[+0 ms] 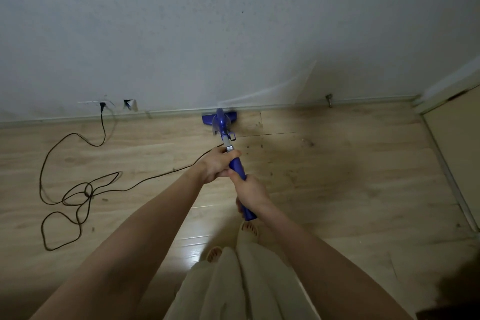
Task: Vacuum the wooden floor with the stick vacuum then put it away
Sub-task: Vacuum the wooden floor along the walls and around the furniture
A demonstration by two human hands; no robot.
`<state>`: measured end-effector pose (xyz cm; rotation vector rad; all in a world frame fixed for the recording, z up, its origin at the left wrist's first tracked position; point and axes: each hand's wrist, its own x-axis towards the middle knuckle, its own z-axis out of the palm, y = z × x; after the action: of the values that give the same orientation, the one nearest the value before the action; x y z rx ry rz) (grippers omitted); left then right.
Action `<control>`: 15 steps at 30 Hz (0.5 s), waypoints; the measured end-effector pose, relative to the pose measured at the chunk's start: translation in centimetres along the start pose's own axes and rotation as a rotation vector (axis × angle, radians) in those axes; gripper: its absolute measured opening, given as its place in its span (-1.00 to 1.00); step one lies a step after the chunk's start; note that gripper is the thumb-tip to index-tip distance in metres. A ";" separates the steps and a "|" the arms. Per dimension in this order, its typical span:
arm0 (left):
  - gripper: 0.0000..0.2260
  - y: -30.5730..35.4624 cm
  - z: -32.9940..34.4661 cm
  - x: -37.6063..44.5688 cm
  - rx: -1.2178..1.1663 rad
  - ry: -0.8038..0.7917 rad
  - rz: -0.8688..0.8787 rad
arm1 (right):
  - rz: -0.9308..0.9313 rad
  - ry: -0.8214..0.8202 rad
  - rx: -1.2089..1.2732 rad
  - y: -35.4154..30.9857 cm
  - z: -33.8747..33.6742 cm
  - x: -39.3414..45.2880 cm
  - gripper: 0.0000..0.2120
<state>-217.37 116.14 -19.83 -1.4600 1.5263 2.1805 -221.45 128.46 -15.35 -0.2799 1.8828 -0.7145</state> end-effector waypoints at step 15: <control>-0.87 -2.0 1.4 -7.7 0.205 -0.214 -0.097 | 0.135 0.025 0.197 2.1 2.3 -10.6 -0.61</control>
<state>-213.04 121.32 -15.37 -1.1714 1.5195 1.9847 -214.66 134.60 -9.19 -0.0181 1.8191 -0.8070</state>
